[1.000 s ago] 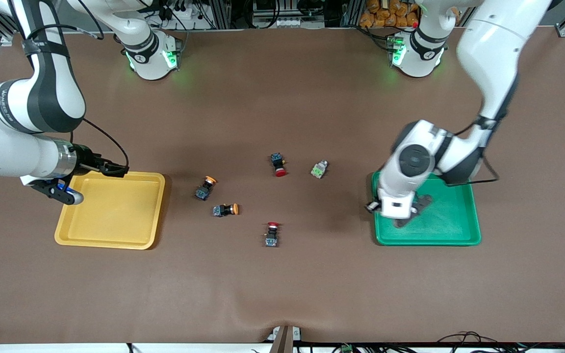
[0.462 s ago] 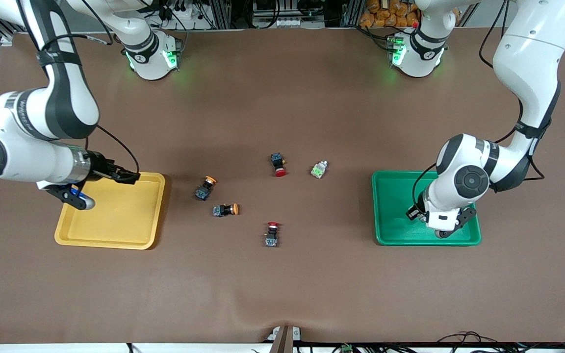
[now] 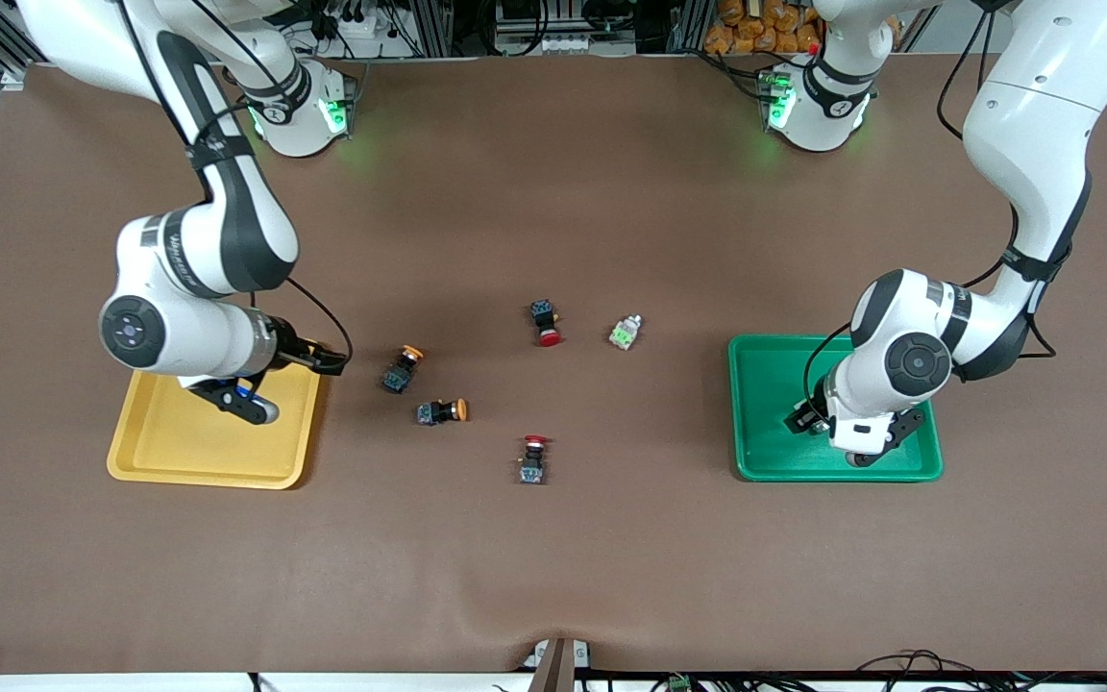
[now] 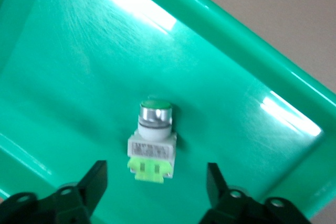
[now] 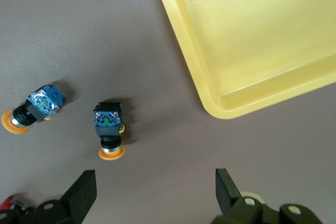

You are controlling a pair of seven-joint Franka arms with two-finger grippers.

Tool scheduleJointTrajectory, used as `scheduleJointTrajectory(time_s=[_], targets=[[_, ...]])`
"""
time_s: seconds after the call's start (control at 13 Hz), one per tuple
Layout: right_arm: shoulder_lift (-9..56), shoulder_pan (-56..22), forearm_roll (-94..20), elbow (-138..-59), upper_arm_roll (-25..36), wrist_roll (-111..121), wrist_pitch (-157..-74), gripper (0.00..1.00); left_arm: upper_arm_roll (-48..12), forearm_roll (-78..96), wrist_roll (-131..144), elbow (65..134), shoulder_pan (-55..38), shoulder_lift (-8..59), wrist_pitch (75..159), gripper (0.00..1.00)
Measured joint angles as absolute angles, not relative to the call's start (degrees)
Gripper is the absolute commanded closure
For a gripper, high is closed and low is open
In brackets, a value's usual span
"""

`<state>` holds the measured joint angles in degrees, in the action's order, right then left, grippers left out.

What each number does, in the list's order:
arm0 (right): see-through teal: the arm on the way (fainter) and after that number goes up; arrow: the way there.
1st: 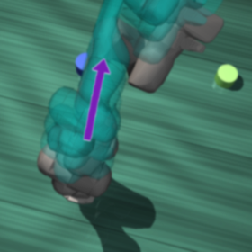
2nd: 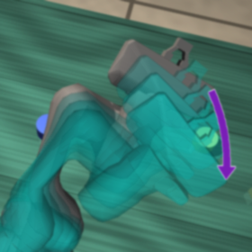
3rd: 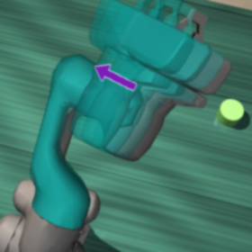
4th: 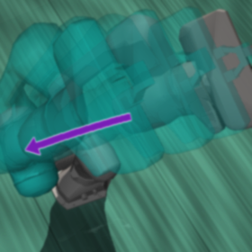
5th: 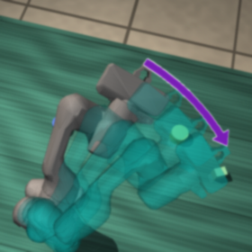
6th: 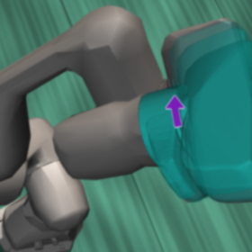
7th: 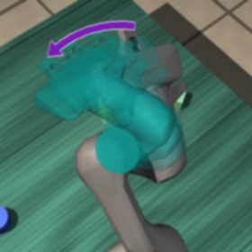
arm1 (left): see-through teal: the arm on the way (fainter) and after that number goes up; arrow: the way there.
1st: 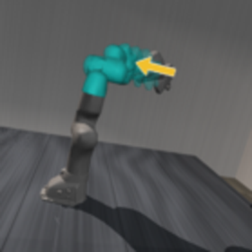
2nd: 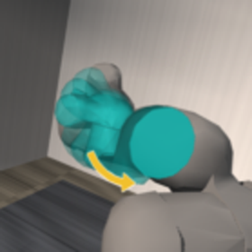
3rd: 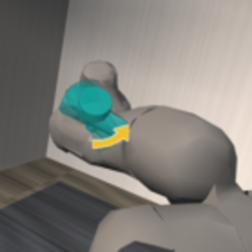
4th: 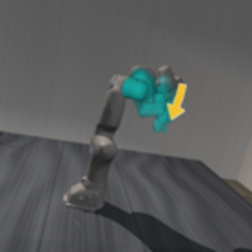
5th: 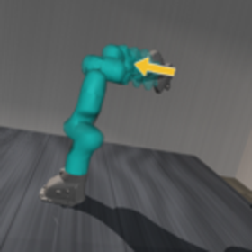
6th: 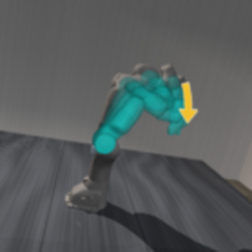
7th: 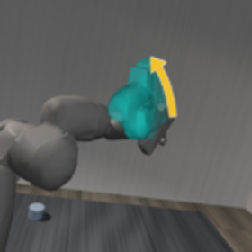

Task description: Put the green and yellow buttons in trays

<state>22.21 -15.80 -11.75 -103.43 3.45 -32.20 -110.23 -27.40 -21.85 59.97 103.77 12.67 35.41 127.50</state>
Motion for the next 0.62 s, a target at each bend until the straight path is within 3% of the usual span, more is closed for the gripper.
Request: scheduleJointTrajectory(time_s=[0.31, 0.62], targets=[[28.50, -18.44, -11.77, -100.61, 3.32, -30.56, -111.04, 0.00, -35.94, -21.85, 68.66, 103.86, 11.19, 33.56, 123.08, 0.00], [29.42, -22.55, -11.75, -101.23, 3.31, -30.56, -117.23, 0.00, -37.13, -21.87, 90.09, 104.50, 1.60, 34.63, 123.46, 0.00]])
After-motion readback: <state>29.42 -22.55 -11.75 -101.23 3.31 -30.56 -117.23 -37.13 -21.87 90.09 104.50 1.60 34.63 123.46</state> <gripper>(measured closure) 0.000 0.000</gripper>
